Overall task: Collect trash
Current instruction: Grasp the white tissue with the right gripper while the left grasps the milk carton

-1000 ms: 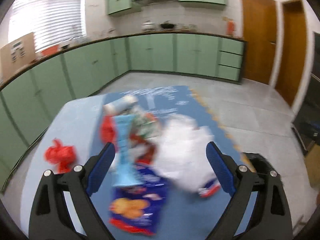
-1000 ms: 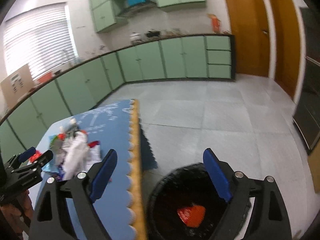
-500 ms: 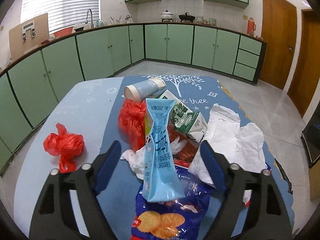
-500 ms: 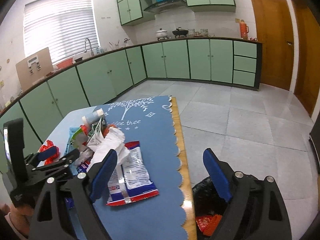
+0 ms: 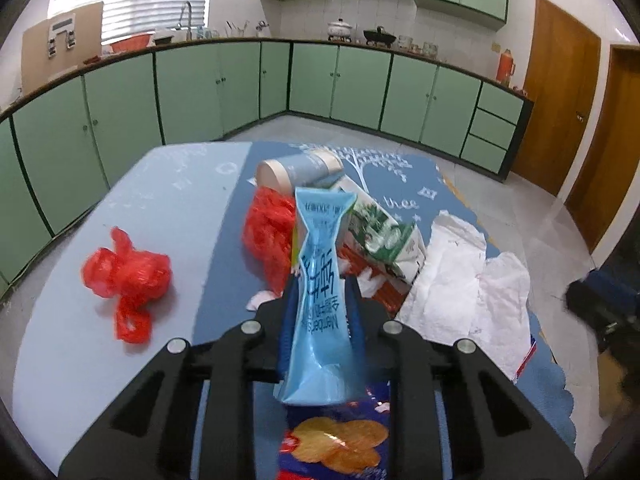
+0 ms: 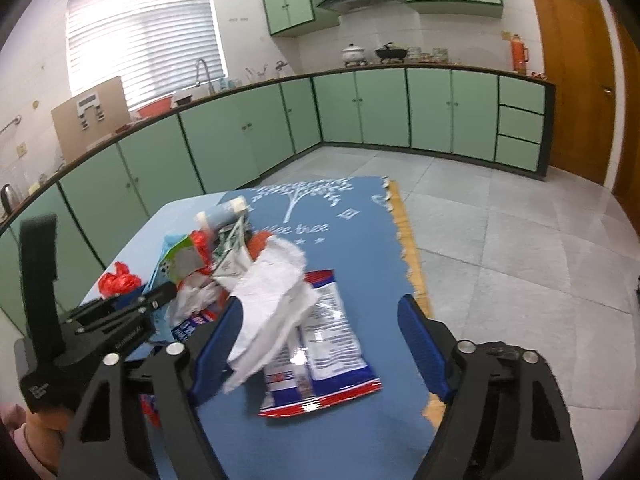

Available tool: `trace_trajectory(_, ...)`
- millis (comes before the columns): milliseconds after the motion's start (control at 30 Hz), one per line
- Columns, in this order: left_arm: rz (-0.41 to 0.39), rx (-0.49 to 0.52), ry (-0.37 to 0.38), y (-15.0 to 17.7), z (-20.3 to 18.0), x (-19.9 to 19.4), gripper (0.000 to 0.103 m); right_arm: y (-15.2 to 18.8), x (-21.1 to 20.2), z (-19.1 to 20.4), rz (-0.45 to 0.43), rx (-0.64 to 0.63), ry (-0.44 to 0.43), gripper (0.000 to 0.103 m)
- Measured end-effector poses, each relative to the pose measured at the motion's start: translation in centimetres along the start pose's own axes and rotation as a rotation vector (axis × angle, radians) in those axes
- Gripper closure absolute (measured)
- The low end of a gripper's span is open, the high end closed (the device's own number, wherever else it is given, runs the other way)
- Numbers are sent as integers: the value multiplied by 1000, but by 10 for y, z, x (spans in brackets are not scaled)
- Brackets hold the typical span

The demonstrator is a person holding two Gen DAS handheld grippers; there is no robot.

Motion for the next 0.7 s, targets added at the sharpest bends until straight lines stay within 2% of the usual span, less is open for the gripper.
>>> trace_trajectory(233, -51, -29, -23, -12, 21, -28, 81, 14, 27, 16, 73, -1, -26, 36)
trace_trajectory(267, -56, -35, -23, -13, 23, -31, 96, 16, 33, 17, 89, 4, -27, 38)
trace_trajectory(300, -54, -34, -19, -14, 25, -33, 103, 18, 36, 16, 100, 9, -32, 39)
trace_trajectory(467, -27, -34, -6, -8, 32, -33, 103, 27, 53, 21, 152, 14, -53, 52)
trace_trajectory(533, 6, -45, -9, 2, 37, -28, 100, 29, 55, 23, 159, 10, -55, 54)
trace_trajectory(600, 25, -54, -16, 9, 42, -27, 87, 29, 55, 25, 159, 1, -52, 54)
trace_trajectory(633, 28, -58, -30, 13, 46, -27, 61, 29, 55, 26, 159, -8, -50, 54)
trace_trajectory(667, 19, -61, -40, 15, 49, -30, 44, 29, 54, 26, 159, -16, -46, 54)
trace_trajectory(700, 12, -62, -47, 18, 52, -32, 42, 29, 55, 27, 161, -20, -45, 54)
Point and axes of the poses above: each gripper's, at about its wrist camera, not at the fingertips, and x roughly the way its jaws point, z to its left, y to its underside, the point moved 10 cm from there along x, roughly the way its jaws point, and after that the axes turned 7 degrees about -x, right-handed, at the moved point
